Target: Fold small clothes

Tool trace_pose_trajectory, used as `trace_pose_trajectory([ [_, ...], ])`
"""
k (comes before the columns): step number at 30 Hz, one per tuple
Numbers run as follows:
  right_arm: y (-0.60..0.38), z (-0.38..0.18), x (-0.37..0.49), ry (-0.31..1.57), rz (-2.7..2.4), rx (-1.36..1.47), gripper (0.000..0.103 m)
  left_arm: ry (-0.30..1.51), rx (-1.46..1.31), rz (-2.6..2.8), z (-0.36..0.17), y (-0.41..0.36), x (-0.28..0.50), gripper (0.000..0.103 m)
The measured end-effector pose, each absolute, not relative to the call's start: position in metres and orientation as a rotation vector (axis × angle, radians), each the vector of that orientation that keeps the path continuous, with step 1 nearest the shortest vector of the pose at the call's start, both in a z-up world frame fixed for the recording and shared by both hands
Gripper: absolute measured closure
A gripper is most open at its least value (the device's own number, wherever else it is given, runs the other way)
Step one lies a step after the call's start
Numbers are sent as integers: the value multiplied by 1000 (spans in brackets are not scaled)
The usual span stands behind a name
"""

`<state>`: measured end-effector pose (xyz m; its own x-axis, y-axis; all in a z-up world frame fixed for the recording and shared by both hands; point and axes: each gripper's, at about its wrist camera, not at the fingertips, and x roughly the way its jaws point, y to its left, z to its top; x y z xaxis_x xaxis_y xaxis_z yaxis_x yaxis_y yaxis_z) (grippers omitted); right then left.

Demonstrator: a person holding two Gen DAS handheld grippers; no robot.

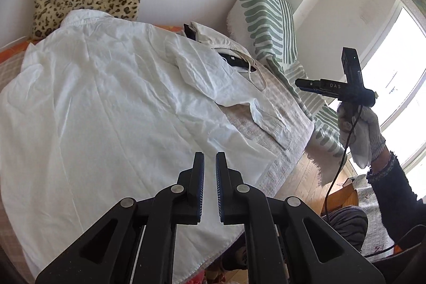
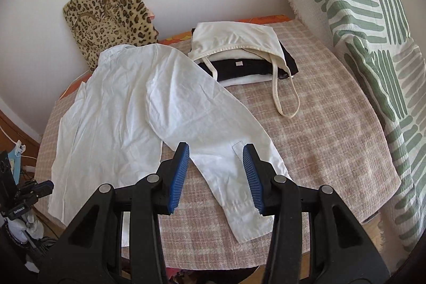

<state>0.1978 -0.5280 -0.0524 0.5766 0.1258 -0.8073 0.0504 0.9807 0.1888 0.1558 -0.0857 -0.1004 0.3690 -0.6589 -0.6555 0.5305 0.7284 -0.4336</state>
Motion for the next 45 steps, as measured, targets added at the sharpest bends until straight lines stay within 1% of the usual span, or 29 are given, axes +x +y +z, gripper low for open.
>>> trace_pose_trajectory([
  [6, -598, -107, 183, 1041, -87, 292, 58, 955, -182, -793, -91, -117, 202, 96],
  [9, -616, -130, 184, 1078, -102, 333, 58, 962, -180, -784, -89, -129, 222, 95],
  [11, -623, -138, 185, 1076, -82, 360, 58, 969, -174, -772, -89, -137, 233, 91],
  [13, -628, -143, 188, 1084, -62, 375, 57, 967, -167, -768, -90, -147, 239, 80],
  [15, -632, -145, 193, 1087, -39, 374, 44, 966, -164, -785, -92, -160, 240, 77],
  [16, -634, -146, 197, 1089, -23, 385, 43, 967, -154, -797, -94, -170, 239, 77],
  [19, -645, -147, 205, 1095, 7, 431, 43, 968, -86, -847, -101, -207, 228, 77],
  [25, -669, -134, 210, 1064, 18, 437, 43, 951, 11, -965, -111, -292, 195, 77],
  [32, -703, -119, 207, 1033, 39, 466, 43, 980, 105, -1089, -123, -391, 162, 77],
  [33, -707, -117, 207, 1030, 43, 467, 43, 993, 103, -1091, -127, -403, 160, 74],
  [34, -711, -115, 208, 1026, 43, 468, 43, 1006, 101, -1087, -131, -414, 158, 68],
  [36, -717, -112, 210, 1022, 51, 482, 43, 1020, 127, -1093, -140, -437, 153, 63],
  [38, -722, -111, 213, 1021, 68, 502, 43, 1025, 206, -1080, -150, -460, 144, 63],
  [40, -720, -109, 217, 1028, 73, 482, 43, 1019, 328, -1043, -162, -480, 135, 60],
  [42, -715, -108, 220, 1034, 88, 456, 43, 1003, 427, -990, -174, -492, 131, 60],
  [45, -707, -104, 225, 1031, 107, 426, 43, 1041, 435, -923, -190, -496, 141, 60],
])
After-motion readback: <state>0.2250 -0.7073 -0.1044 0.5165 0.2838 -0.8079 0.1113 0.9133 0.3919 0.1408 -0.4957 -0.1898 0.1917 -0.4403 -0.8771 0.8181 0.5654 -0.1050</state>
